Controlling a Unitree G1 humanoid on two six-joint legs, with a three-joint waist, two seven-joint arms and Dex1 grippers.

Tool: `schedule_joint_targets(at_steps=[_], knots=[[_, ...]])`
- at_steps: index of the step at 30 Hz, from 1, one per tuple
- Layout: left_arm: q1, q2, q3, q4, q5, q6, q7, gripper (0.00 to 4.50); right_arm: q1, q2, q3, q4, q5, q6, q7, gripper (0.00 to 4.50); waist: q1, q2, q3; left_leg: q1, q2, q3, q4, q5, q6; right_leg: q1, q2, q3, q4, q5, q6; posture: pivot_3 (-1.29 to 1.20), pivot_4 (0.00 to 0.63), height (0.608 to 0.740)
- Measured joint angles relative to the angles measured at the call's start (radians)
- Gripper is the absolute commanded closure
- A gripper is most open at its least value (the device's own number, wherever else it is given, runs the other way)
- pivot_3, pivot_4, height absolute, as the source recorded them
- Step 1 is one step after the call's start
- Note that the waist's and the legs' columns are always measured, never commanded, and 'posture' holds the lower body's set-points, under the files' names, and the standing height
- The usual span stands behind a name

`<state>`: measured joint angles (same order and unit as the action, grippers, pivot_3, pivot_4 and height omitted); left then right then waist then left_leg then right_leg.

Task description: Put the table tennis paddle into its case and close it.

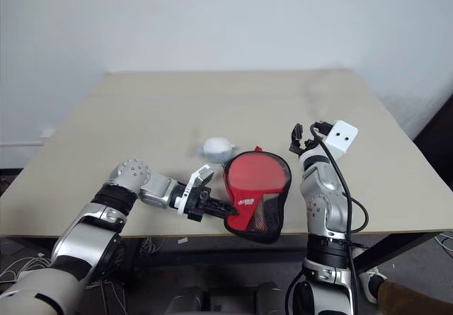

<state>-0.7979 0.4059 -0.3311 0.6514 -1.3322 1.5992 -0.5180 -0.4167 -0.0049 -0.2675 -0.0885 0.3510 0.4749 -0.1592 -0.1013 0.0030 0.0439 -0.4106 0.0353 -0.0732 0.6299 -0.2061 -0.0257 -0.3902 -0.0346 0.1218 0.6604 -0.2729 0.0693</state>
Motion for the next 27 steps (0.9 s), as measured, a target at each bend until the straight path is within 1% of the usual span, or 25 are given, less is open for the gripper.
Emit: schedule_joint_targets(at_steps=[1, 3, 6, 8, 11, 15, 18, 21, 24, 27], knots=[[0.000, 0.030, -0.062, -0.038, -0.065, 0.001, 0.014, 4.49, -0.005, -0.002, 0.000, 0.000, 0.000, 0.000, 0.000, 0.00, 0.000, 0.000, 0.000, 0.000, 0.000, 0.000, 0.000, 0.000, 0.000, 0.000, 0.000, 0.000, 0.000, 0.000, 0.000, 0.00, 0.000, 0.740], [0.000, 0.070, -0.142, -0.081, -0.150, 0.003, 0.039, 4.49, -0.006, -0.005, -0.001, 0.000, 0.000, 0.000, 0.000, 0.00, -0.001, 0.000, 0.000, 0.000, 0.000, 0.000, -0.001, 0.000, 0.000, 0.000, 0.000, 0.000, 0.000, 0.000, 0.000, 0.00, 0.000, 0.740], [0.000, 0.105, -0.217, -0.124, -0.251, 0.002, 0.085, 4.49, -0.006, -0.005, -0.001, 0.000, 0.001, 0.002, 0.000, 0.00, 0.000, 0.000, 0.000, 0.000, 0.000, 0.000, 0.000, 0.000, 0.000, 0.000, 0.000, 0.000, 0.000, -0.001, 0.002, 0.00, 0.000, 0.740], [0.001, 0.120, -0.238, -0.153, -0.308, 0.004, 0.122, 4.49, -0.006, -0.004, 0.002, 0.000, 0.001, 0.005, 0.000, 0.00, 0.001, 0.000, 0.000, 0.000, 0.000, 0.000, 0.000, 0.000, 0.000, 0.000, 0.000, 0.000, 0.000, -0.001, 0.002, 0.00, 0.000, 0.740], [0.011, 0.114, -0.222, -0.161, -0.346, 0.006, 0.184, 4.49, -0.006, -0.003, 0.002, 0.000, 0.001, 0.009, 0.000, 0.00, 0.001, 0.000, 0.000, 0.000, 0.000, 0.000, 0.000, 0.000, 0.000, 0.000, 0.000, 0.000, 0.000, -0.002, 0.003, 0.00, 0.000, 0.740], [0.050, 0.098, -0.162, -0.165, -0.359, 0.011, 0.280, 4.49, -0.005, -0.004, -0.003, 0.000, 0.001, 0.013, -0.001, 0.00, 0.000, 0.000, 0.000, 0.000, 0.000, 0.000, 0.000, 0.000, 0.000, -0.001, 0.000, 0.000, 0.000, -0.003, 0.004, 0.00, 0.000, 0.740], [0.072, 0.104, -0.128, -0.191, -0.361, 0.012, 0.323, 4.49, -0.005, -0.006, -0.008, 0.000, 0.001, 0.021, -0.002, 0.00, 0.001, 0.000, 0.000, 0.000, 0.000, 0.001, 0.000, 0.000, 0.000, 0.000, 0.000, 0.000, 0.000, -0.002, 0.004, 0.00, 0.000, 0.740], [0.076, 0.110, -0.121, -0.188, -0.377, 0.012, 0.356, 4.49, -0.005, -0.006, -0.007, 0.000, 0.000, 0.028, -0.002, 0.00, 0.001, 0.000, 0.000, 0.000, 0.000, 0.001, 0.000, 0.000, 0.000, 0.000, 0.000, 0.000, 0.000, -0.002, 0.004, 0.00, 0.000, 0.740], [0.076, 0.104, -0.110, -0.125, -0.400, 0.012, 0.388, 4.49, -0.005, -0.012, 0.000, 0.002, -0.003, 0.033, -0.001, 0.00, 0.000, 0.000, 0.000, 0.000, 0.000, 0.001, 0.000, 0.000, 0.000, -0.001, 0.000, 0.000, 0.000, -0.003, 0.004, 0.00, 0.000, 0.740], [0.077, 0.105, -0.073, -0.061, -0.418, 0.013, 0.413, 4.49, -0.005, -0.014, 0.000, 0.007, -0.003, 0.033, -0.001, 0.00, 0.000, 0.000, 0.000, 0.000, 0.000, 0.001, 0.000, 0.000, 0.000, -0.001, 0.000, 0.000, 0.000, -0.003, 0.004, 0.00, 0.000, 0.740]])
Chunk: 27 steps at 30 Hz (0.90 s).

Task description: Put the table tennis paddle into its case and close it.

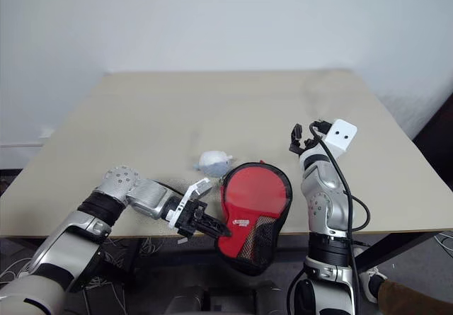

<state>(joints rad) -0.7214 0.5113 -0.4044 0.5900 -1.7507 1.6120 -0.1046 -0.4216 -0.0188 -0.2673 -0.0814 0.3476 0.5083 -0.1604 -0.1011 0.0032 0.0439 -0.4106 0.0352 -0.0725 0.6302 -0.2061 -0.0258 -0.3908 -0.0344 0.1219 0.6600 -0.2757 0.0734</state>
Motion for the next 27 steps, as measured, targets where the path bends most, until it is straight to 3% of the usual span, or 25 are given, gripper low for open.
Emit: schedule_joint_targets(at_steps=[12, 15, 19, 21, 24, 27], knots=[[0.044, -0.015, 0.117, -0.099, 0.016, -0.004, 0.091, 4.49, -0.037, -0.007, 0.000, 0.044, 0.000, -0.005, 0.004, 0.00, 0.000, 0.000, 0.000, 0.000, 0.000, 0.000, 0.000, 0.000, 0.000, 0.000, 0.000, 0.000, 0.000, 0.001, -0.001, 0.00, 0.000, 0.740], [0.043, -0.015, 0.116, -0.053, 0.010, -0.002, 0.109, 3.80, -0.038, -0.007, 0.001, 0.050, 0.000, -0.006, 0.005, 0.00, 0.000, 0.000, 0.000, 0.000, 0.000, 0.000, 0.000, 0.000, 0.000, 0.000, 0.000, 0.000, 0.000, 0.000, -0.001, 0.00, 0.000, 0.740], [0.041, -0.017, 0.118, 0.001, 0.007, -0.001, 0.124, 2.51, -0.038, -0.008, 0.000, 0.052, 0.000, -0.007, 0.005, 0.00, 0.000, 0.000, 0.000, 0.000, 0.000, 0.000, 0.000, 0.000, 0.000, 0.000, 0.000, 0.000, 0.000, 0.000, -0.001, 0.00, 0.000, 0.740], [0.039, -0.025, 0.135, 0.002, 0.008, -0.001, 0.134, 2.51, -0.038, -0.007, 0.001, 0.052, 0.000, -0.008, 0.005, 0.00, 0.000, 0.000, 0.000, 0.000, 0.000, 0.000, 0.000, 0.000, 0.000, 0.000, 0.000, 0.000, 0.000, 0.000, -0.001, 0.00, 0.000, 0.740], [0.039, -0.033, 0.157, -0.025, 0.022, -0.002, 0.140, 1.99, -0.038, -0.008, 0.000, 0.052, 0.000, -0.010, 0.005, 0.00, 0.000, 0.000, 0.000, 0.000, 0.000, 0.000, 0.000, 0.000, 0.000, 0.000, 0.000, 0.000, 0.000, 0.000, -0.001, 0.00, 0.000, 0.740], [0.040, -0.041, 0.194, -0.092, 0.049, -0.005, 0.141, 0.99, -0.037, -0.007, 0.002, 0.052, -0.004, -0.010, 0.005, 0.00, 0.000, 0.000, 0.000, 0.000, 0.000, 0.000, 0.000, 0.001, -0.001, 0.000, 0.000, 0.000, 0.000, 0.002, -0.003, 0.00, 0.000, 0.740]])
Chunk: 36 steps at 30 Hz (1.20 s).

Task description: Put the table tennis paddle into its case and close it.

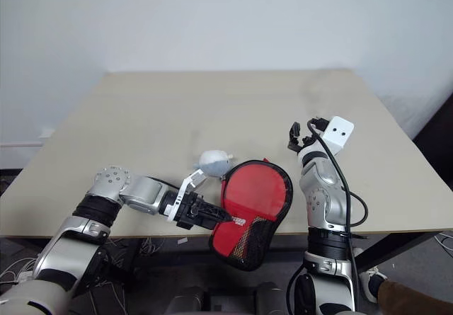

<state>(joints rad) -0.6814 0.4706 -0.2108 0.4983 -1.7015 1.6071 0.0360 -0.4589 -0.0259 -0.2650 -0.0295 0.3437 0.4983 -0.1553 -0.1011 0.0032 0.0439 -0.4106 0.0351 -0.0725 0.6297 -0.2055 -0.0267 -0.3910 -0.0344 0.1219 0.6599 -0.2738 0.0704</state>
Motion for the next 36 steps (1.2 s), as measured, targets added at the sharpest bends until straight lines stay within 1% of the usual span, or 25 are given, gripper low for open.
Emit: schedule_joint_targets(at_steps=[2, 3, 6, 10, 15, 19, 21, 24, 27, 31, 34, 36], knots=[[0.000, 0.000, 0.020, -0.005, 0.013, 0.001, -0.002, 0.28, 0.000, 0.000, -0.001, 0.000, -0.002, 0.000, 0.000, 0.00, 0.000, 0.000, 0.000, 0.000, 0.000, 0.000, 0.000, 0.000, 0.000, 0.000, 0.000, 0.000, 0.000, 0.000, 0.000, 0.00, 0.000, 0.740], [0.000, 0.001, 0.027, -0.004, 0.021, 0.001, -0.002, 0.03, 0.000, 0.000, -0.001, 0.000, -0.002, 0.000, 0.000, 0.00, 0.000, 0.000, 0.000, 0.000, 0.000, 0.000, 0.000, 0.000, 0.000, 0.000, 0.000, 0.000, 0.000, 0.000, 0.000, 0.00, 0.000, 0.740], [-0.002, 0.015, 0.033, 0.010, 0.053, 0.002, -0.024, 0.03, 0.000, 0.000, 0.000, 0.000, 0.001, 0.001, 0.009, 0.00, 0.000, 0.000, 0.000, 0.000, 0.000, 0.000, 0.000, 0.000, 0.000, 0.000, 0.000, 0.000, 0.000, -0.001, 0.001, 0.00, 0.000, 0.740], [0.002, 0.109, 0.036, -0.069, 0.132, 0.002, -0.132, 0.03, 0.003, -0.013, 0.035, -0.009, 0.019, 0.027, 0.085, 0.00, -0.004, 0.000, 0.000, 0.000, 0.000, 0.000, -0.002, 0.001, -0.001, -0.001, 0.000, 0.000, 0.000, -0.001, 0.001, 0.00, 0.000, 0.740], [0.047, 0.172, 0.043, -0.276, 0.295, -0.031, -0.381, 0.03, 0.007, -0.051, 0.134, -0.073, 0.029, 0.086, 0.198, 0.00, -0.001, 0.001, 0.000, 0.000, 0.000, 0.000, -0.002, 0.001, -0.002, -0.001, 0.000, 0.000, 0.000, -0.001, 0.001, 0.00, 0.000, 0.740], [0.065, 0.184, 0.032, -0.383, 0.401, -0.100, -0.558, 0.03, 0.006, -0.074, 0.160, -0.101, 0.051, 0.140, 0.248, 0.00, 0.001, 0.000, 0.000, 0.000, 0.000, 0.001, -0.002, 0.001, -0.003, 0.000, 0.000, 0.000, -0.001, -0.002, 0.003, 0.00, 0.000, 0.740], [0.068, 0.170, 0.029, -0.428, 0.459, -0.161, -0.644, 0.03, 0.003, -0.096, 0.164, -0.105, 0.059, 0.176, 0.270, 0.00, 0.000, 0.000, 0.000, 0.000, 0.000, 0.001, -0.002, 0.001, -0.003, -0.001, 0.000, 0.000, -0.001, -0.002, 0.003, 0.00, 0.000, 0.740], [0.064, 0.133, 0.016, -0.452, 0.539, -0.236, -0.726, 0.03, -0.018, -0.113, 0.158, -0.104, 0.071, 0.219, 0.286, 0.00, 0.000, 0.000, 0.000, 0.000, 0.000, 0.001, -0.002, 0.001, -0.003, -0.001, 0.000, 0.000, -0.001, -0.002, 0.003, 0.00, 0.000, 0.740], [0.060, 0.091, -0.027, -0.479, 0.625, -0.306, -0.797, 0.03, -0.082, -0.130, 0.118, -0.076, 0.101, 0.278, 0.288, 0.00, 0.000, 0.001, 0.000, 0.000, 0.000, 0.001, -0.002, 0.001, -0.003, -0.001, 0.000, 0.000, -0.001, -0.002, 0.003, 0.00, 0.000, 0.740], [0.045, 0.031, -0.093, -0.468, 0.750, -0.401, -0.854, 0.03, -0.121, -0.170, 0.076, -0.048, 0.109, 0.313, 0.288, 0.00, 0.005, 0.000, 0.000, 0.000, 0.000, 0.001, -0.001, 0.001, -0.002, 0.000, 0.000, 0.000, -0.001, -0.002, 0.003, 0.00, 0.000, 0.740], [0.010, -0.045, -0.160, -0.437, 0.884, -0.516, -0.863, 0.03, -0.131, -0.184, 0.070, -0.025, 0.107, 0.323, 0.288, 0.00, 0.005, 0.000, 0.000, 0.000, 0.000, 0.001, -0.001, 0.001, -0.002, 0.000, 0.000, 0.000, -0.001, -0.002, 0.003, 0.00, 0.000, 0.740], [-0.015, -0.073, -0.225, -0.425, 0.989, -0.600, -0.874, 0.03, -0.140, -0.186, 0.070, -0.016, 0.107, 0.326, 0.287, 0.00, 0.004, 0.000, 0.001, 0.000, 0.000, 0.002, -0.002, 0.001, -0.002, -0.001, 0.000, 0.001, -0.001, -0.002, 0.003, 0.00, 0.000, 0.740]])
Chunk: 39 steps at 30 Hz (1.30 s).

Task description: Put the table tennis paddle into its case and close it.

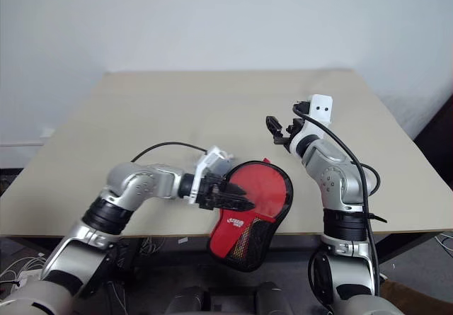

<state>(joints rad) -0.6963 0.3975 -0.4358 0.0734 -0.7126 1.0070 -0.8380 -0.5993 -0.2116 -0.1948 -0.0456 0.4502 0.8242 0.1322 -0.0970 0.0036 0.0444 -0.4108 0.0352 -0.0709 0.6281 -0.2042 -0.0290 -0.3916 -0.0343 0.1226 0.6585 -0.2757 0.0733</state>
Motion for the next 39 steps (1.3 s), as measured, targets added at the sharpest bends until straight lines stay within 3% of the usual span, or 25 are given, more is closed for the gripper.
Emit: schedule_joint_targets(at_steps=[7, 16, 21, 28, 33, 39], knots=[[-0.014, -0.048, -0.143, 0.057, 0.227, -0.140, -0.053, 0.03, -0.021, -0.004, 0.000, 0.003, -0.001, 0.002, -0.004, 0.00, -0.004, 0.000, 0.000, 0.000, 0.000, 0.000, 0.000, 0.000, 0.000, 0.000, 0.000, 0.000, 0.000, 0.000, 0.000, 0.00, 0.000, 0.740], [0.019, -0.019, -0.176, 0.092, 0.430, -0.379, -0.103, 0.03, -0.069, -0.025, 0.003, 0.063, 0.023, 0.054, 0.062, 0.00, -0.004, 0.000, 0.000, 0.001, 0.000, 0.000, 0.001, 0.000, 0.000, 0.002, 0.000, 0.000, 0.000, 0.000, 0.000, 0.00, 0.000, 0.740], [0.032, -0.036, -0.158, 0.095, 0.459, -0.373, -0.117, 0.03, -0.169, -0.047, 0.019, 0.150, 0.071, 0.165, 0.157, 0.00, -0.004, 0.000, 0.000, 0.002, 0.000, 0.000, 0.001, 0.000, 0.001, 0.002, 0.000, 0.000, 0.000, 0.000, 0.000, 0.00, 0.000, 0.740], [0.074, -0.059, -0.119, 0.070, 0.474, -0.342, -0.106, 0.03, -0.351, -0.071, 0.201, 0.418, 0.025, 0.177, 0.365, 0.00, -0.005, 0.000, -0.001, 0.005, 0.000, 0.000, 0.001, 0.000, 0.001, 0.005, 0.000, 0.000, 0.000, 0.000, 0.000, 0.00, 0.000, 0.740], [0.097, -0.070, -0.111, 0.053, 0.485, -0.331, -0.103, 0.03, -0.413, -0.015, 0.311, 0.666, -0.076, 0.046, 0.487, 0.00, -0.005, -0.001, -0.002, 0.014, 0.000, 0.000, 0.000, -0.001, 0.002, 0.015, 0.000, -0.001, -0.003, -0.001, 0.001, 0.00, 0.000, 0.740], [0.116, -0.077, -0.098, 0.026, 0.505, -0.317, -0.098, 0.03, -0.465, 0.064, 0.352, 0.884, -0.148, -0.051, 0.594, 0.00, -0.007, -0.001, -0.002, 0.016, 0.000, -0.001, -0.001, -0.002, 0.002, 0.017, 0.000, -0.001, -0.002, -0.001, 0.002, 0.00, 0.000, 0.740]])
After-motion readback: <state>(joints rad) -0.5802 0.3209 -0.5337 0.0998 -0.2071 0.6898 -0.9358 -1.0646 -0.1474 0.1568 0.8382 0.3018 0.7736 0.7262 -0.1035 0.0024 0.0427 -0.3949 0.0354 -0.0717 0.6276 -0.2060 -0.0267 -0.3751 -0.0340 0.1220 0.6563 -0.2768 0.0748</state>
